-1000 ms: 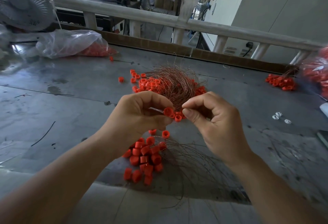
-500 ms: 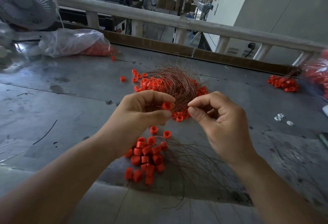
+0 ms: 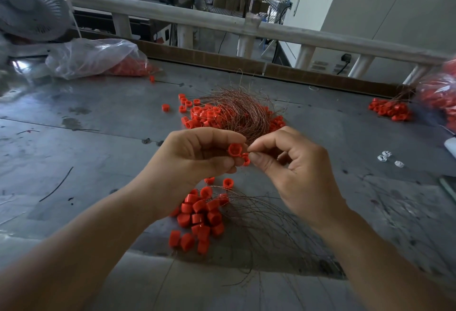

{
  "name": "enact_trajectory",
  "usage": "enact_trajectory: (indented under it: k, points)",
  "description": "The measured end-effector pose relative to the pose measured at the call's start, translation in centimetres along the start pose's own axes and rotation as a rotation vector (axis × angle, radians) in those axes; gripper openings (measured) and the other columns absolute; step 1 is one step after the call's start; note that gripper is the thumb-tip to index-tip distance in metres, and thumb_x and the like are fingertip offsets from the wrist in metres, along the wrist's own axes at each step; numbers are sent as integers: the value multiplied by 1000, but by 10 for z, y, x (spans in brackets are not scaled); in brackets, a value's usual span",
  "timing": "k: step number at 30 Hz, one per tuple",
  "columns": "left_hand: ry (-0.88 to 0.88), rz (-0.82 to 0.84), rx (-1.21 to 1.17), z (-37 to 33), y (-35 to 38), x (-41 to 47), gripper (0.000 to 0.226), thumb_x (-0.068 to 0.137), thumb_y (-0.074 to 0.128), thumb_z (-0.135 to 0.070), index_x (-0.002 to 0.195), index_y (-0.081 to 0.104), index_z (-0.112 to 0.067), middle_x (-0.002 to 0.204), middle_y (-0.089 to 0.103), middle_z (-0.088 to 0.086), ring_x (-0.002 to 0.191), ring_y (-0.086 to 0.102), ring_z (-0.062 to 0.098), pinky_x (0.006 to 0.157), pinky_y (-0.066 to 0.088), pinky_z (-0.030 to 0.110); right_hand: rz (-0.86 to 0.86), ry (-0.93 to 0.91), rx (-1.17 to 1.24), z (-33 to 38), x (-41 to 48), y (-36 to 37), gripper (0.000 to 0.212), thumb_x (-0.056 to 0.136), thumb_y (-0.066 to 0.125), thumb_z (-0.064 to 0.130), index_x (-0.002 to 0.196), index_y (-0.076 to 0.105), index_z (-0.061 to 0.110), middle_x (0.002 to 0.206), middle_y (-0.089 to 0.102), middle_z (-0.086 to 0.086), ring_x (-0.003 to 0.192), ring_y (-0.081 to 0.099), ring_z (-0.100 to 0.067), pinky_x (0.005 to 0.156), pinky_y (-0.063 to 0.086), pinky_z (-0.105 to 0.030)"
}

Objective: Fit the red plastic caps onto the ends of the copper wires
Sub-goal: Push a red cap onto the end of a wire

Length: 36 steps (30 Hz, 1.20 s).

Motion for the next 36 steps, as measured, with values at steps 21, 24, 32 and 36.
enact_trajectory:
  k: [21,24,32,36]
  points:
    - [14,36,55,0,1,-1,39,73,55,-7,93,73,-35,89,74,-2,84,69,13,72,51,17,35,59,-9,1,-2,-4,18,77,67,7,73,62,23,69,55,12,67,53,-2,59,39,-8]
    - [21,52,54,-1,2,-1,40,74,53,-6,95,72,-34,90,74,-2,86,69,12,73,51,16,33,57,-12,2,-2,-4,16,77,67,9,73,62,24,70,55,12,68,52,0,60,38,-7]
    - [22,67,50,1,2,-2,37,75,53,-10,97,72,-33,93,73,-2,88,69,12,74,51,17,47,62,-27,3,-2,-5,18,77,69,5,73,62,21,71,56,11,70,53,-1,61,38,-7]
    - [29,59,47,0,2,-2,34,75,56,-11,97,72,-31,94,73,-1,86,69,12,74,51,16,53,66,-22,2,-2,-5,18,77,69,5,73,62,22,72,58,9,70,53,-3,60,39,-8]
Point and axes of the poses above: each hand's wrist, its own x-axis towards the middle knuckle, its own y-axis out of the palm, z = x × y, the point moved 6 cm from there along x, towards the middle knuckle
